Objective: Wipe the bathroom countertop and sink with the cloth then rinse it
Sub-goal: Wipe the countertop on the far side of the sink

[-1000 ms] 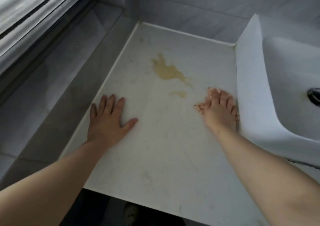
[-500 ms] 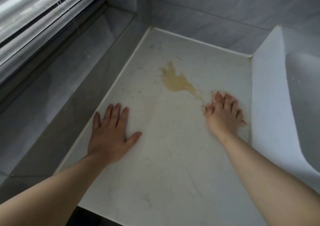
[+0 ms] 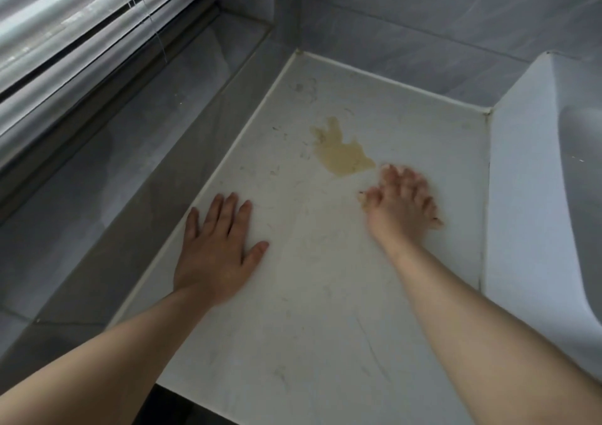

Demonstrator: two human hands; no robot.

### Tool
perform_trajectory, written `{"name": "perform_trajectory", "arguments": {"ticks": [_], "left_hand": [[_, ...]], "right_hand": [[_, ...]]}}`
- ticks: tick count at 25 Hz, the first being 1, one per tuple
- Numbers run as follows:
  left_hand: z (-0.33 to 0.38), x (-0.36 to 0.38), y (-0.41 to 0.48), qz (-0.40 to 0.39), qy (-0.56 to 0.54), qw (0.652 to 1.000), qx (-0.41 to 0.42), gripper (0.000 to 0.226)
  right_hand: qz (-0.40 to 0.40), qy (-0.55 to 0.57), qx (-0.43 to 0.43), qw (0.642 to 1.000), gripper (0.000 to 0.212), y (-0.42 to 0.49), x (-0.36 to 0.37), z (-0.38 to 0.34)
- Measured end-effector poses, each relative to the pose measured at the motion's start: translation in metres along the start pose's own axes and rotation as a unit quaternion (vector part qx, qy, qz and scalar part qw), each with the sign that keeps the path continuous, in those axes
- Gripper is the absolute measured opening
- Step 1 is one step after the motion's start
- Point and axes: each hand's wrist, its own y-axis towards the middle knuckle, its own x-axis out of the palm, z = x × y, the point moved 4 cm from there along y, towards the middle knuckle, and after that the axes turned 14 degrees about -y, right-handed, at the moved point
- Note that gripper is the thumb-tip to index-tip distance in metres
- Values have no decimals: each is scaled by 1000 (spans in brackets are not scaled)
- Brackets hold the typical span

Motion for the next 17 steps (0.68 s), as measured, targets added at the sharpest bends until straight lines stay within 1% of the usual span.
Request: {"name": "perform_trajectory", "arguments": {"ticks": [1,2,3,4,5,6,7,8,9,10,11,12,13,14,15,16,17], "left_hand": [[0,0,0,9,-7,1000,1,83],[-1,-1,0,17,-15,1000,0,81],[-2,-2,0,22,-23,999,0,79],[-2,-1,0,26,-29,999,1,78],[-1,-1,0,30,-33,999,3,77],[-1,-1,0,34,-36,999,3,76],[-2,0,0,35,-37,999,3,75],[-3,0,0,35,-35,999,2,74],[-3,1,0,36,-31,999,1,74],[-4,2,1,35,-27,999,1,75],[-4,2,1,34,-26,999,1,75],[-4,2,1,35,-26,999,1,76],[-3,2,1,36,-23,999,2,76],[-2,2,1,39,-21,999,5,77],[-2,1,1,40,-24,999,8,77],[-2,1,1,39,-31,999,9,77],[-3,0,0,37,-39,998,10,77]], "right_hand": [[9,1,-45,999,56,-14,2,-27],[39,1,-123,992,59,-38,2,-59],[63,3,-209,976,61,-70,4,-85],[81,5,-285,955,60,-99,5,-98],[78,4,-340,937,58,-115,5,-98],[69,-2,-360,930,57,-116,5,-85],[70,-14,-343,937,57,-108,7,-60],[73,-21,-287,955,58,-94,9,-28],[77,-32,-207,975,59,-79,9,10],[60,-38,-116,991,58,-68,6,45],[28,-28,-19,999,58,-63,4,73],[3,-22,62,998,60,-64,5,82],[-5,-25,111,994,63,-67,5,70],[-2,-18,97,995,67,-76,2,40],[31,-10,25,999,68,-88,1,-2],[61,-11,-69,996,64,-105,0,-43],[79,-18,-161,984,59,-122,0,-75]]}}
